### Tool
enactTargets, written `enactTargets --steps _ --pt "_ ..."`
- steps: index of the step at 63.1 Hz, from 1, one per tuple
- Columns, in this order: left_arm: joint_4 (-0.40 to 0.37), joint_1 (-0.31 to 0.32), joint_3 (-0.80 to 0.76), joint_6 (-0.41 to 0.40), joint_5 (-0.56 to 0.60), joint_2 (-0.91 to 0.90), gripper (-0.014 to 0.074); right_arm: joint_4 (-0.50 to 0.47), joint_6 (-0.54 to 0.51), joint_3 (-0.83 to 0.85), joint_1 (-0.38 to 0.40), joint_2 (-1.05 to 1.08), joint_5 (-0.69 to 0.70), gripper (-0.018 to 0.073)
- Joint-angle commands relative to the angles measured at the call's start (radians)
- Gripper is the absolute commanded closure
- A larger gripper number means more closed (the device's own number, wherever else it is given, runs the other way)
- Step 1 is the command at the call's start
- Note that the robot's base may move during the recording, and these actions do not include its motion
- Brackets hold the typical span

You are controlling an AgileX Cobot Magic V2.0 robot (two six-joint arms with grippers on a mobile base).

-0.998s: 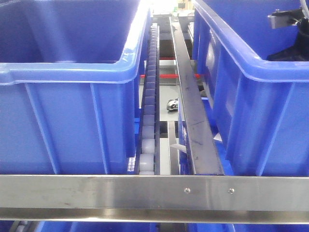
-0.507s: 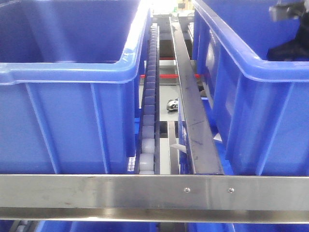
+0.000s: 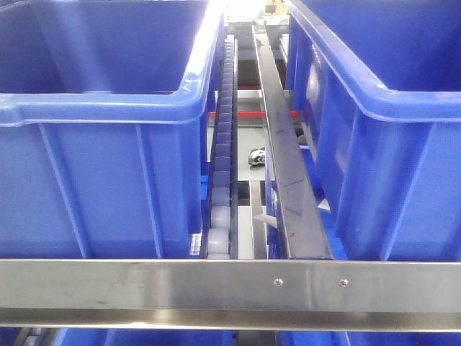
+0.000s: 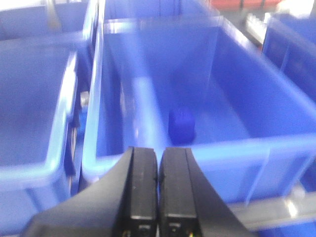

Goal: Pick and sort blue part to right shelf
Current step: 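Lower the right gripper's blue part into a bin and open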

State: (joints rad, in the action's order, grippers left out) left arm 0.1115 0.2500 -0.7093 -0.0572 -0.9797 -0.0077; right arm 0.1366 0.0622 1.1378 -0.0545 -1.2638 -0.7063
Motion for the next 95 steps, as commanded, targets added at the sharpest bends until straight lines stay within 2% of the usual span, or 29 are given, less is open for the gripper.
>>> enactTargets --steps 1,17,27,38,53,60,95 --pt "0.005 0.002 -0.024 -0.01 0.071 -0.017 0.0472 -0.006 -0.007 -0.073 0.007 0.146 0.081 0.0524" --pt "0.005 0.002 -0.021 -0.01 0.11 -0.017 0.0472 -0.018 -0.007 -0.397 0.007 0.526 0.144 0.0524" --pt "0.005 0.002 -0.021 -0.01 0.112 -0.017 0.0472 -0.018 -0.007 -0.539 0.007 0.75 0.143 0.0524" --pt "0.005 0.002 -0.021 -0.01 0.112 -0.017 0.0472 -0.034 -0.007 -0.622 0.007 0.983 0.122 0.0524" --pt "0.005 0.002 -0.021 -0.01 0.112 -0.017 0.0472 -0.061 -0.007 -0.629 0.007 1.233 0.1 0.0524" --pt "0.005 0.002 -0.021 -0.01 0.112 -0.017 0.0472 -0.064 -0.007 -0.629 0.007 1.298 0.107 0.0524" --pt "0.005 0.002 -0.021 -0.01 0.112 -0.017 0.0472 -0.065 -0.007 -0.629 0.007 1.288 0.096 0.0524"
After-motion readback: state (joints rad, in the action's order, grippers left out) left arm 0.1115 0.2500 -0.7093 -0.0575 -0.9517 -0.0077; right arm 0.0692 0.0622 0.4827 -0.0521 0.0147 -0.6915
